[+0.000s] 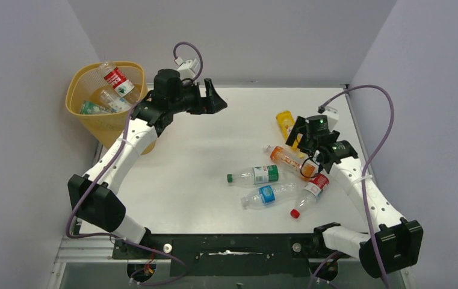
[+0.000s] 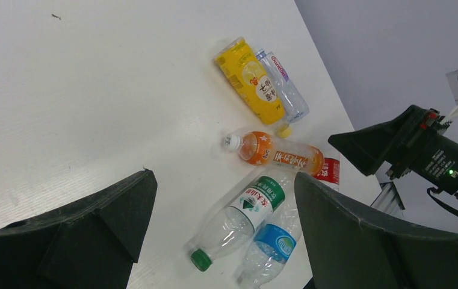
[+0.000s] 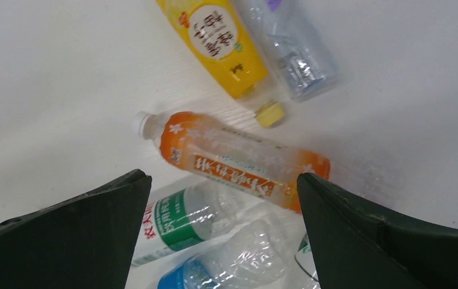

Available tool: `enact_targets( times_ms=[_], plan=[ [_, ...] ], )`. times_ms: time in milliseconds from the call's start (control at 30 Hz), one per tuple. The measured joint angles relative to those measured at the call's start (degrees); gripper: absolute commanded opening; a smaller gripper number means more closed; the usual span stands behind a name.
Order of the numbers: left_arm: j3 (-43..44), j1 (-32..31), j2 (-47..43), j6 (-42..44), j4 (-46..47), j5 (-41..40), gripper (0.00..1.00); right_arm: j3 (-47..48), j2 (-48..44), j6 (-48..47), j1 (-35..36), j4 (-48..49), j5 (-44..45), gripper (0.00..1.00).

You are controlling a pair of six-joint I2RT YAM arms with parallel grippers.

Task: Put the plastic bottles in the bin
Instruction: Pick up the plastic bottle at the center of the board.

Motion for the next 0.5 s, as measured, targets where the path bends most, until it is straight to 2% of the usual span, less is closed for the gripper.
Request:
enact_targets(
  times_ms=[300, 500],
  plan=[
    [-0.9, -0.1, 0.0, -0.7, 1.7, 0.8, 0.86, 4.7, 9.4, -5.2, -18.6, -0.1, -3.0, 0.98],
    [-2.3, -0.3, 0.0, -0.7, 2.1, 0.9, 0.86, 4.8, 15.0, -7.8, -24.3, 0.5, -5.3, 0.92]
  ],
)
